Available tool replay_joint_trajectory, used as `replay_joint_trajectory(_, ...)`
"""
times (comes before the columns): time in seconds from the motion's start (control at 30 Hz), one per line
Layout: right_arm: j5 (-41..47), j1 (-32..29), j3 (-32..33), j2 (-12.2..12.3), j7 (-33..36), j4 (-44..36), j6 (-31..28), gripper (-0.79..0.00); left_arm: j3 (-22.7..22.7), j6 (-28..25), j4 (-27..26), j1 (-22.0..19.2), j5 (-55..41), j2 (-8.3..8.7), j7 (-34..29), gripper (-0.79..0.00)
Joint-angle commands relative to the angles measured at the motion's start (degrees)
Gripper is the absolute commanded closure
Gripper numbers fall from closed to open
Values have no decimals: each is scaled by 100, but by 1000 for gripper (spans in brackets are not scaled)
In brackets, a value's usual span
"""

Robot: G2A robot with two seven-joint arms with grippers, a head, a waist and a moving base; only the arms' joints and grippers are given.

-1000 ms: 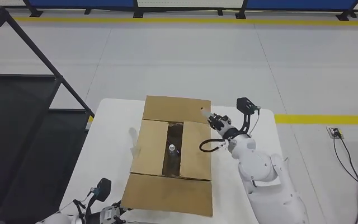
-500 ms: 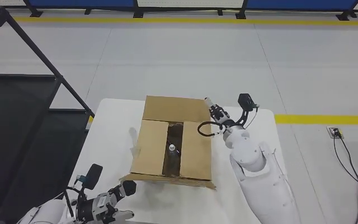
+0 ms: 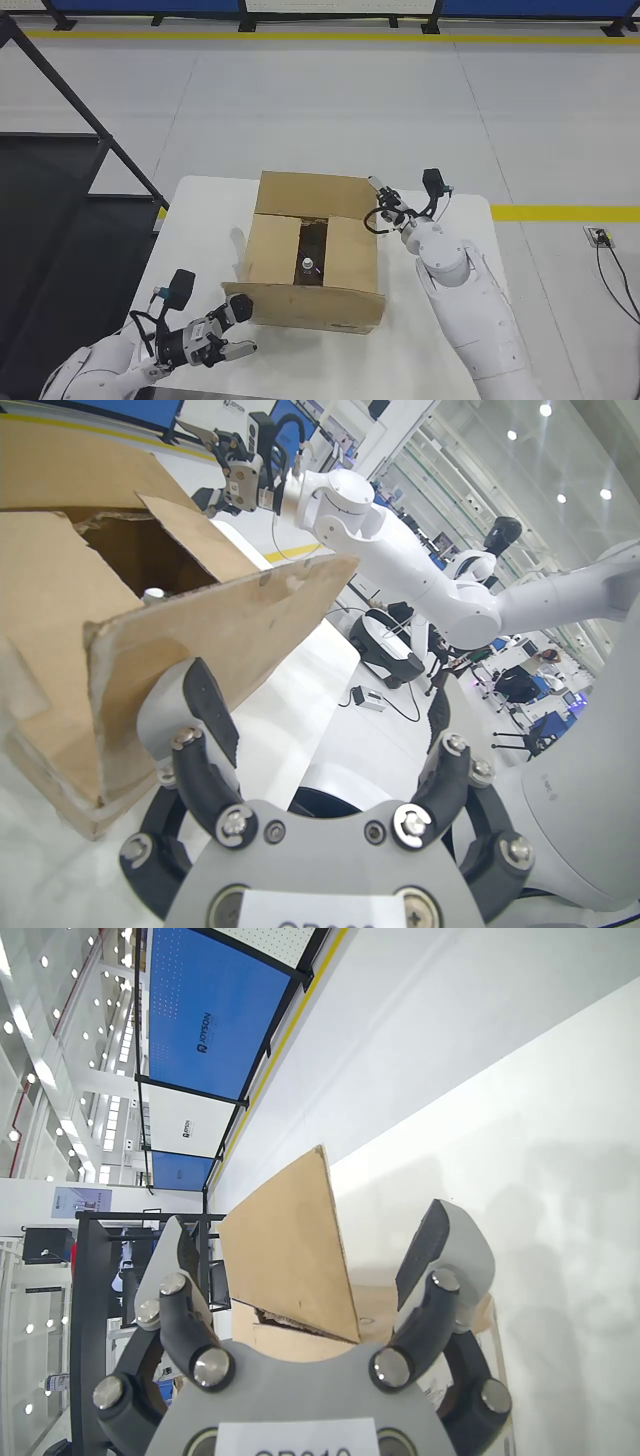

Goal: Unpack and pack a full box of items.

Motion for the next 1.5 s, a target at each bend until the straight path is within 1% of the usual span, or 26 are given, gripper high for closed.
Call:
replay_joint_trajectory(0.0,113,144,-82,-38,-42,337,-170,-785,112,141,5,-58,152,-26,150,-785)
replay_joint_trajectory(0.07,388,261,-128,-81,57,586,-372,-785,165,297,29,-144,345,-42,230,-785)
replay_joint_trajectory(0.17,765,409,-71,-108,193,857,-734,-785,272,377,51,-223,483,-66,341,-785)
replay_joint_trajectory(0.3,1194,530,160,-72,579,970,-1085,-785,374,471,29,-301,582,-86,418,-785)
replay_joint_trajectory(0.43,1507,496,451,26,1260,775,-1294,-785,472,539,31,-370,627,-105,471,-785)
replay_joint_trajectory(0.6,1694,171,828,185,2057,-29,-1318,-785,606,626,58,-492,737,-133,531,-785)
replay_joint_trajectory(0.7,1599,-145,991,281,2455,-740,-1082,-785,670,782,89,-583,884,-154,614,-785)
replay_joint_trajectory(0.83,1338,-507,1095,389,2893,-1623,-529,-785,800,1002,112,-684,1148,-195,805,-785)
replay_joint_trajectory(1.0,956,-839,1048,491,3359,-2387,125,-785,957,1187,153,-808,1403,-241,953,-785)
replay_joint_trajectory(1.1,821,-970,918,525,3579,-2623,536,-785,1034,1219,174,-861,1501,-264,1020,-785)
replay_joint_trajectory(1.3,777,-1124,658,545,3531,-2697,1175,-785,1105,1293,201,-908,1631,-295,1126,-785)
replay_joint_trajectory(1.47,975,-1254,511,561,3634,-2704,1295,-785,1122,1458,185,-907,1777,-324,1332,-785)
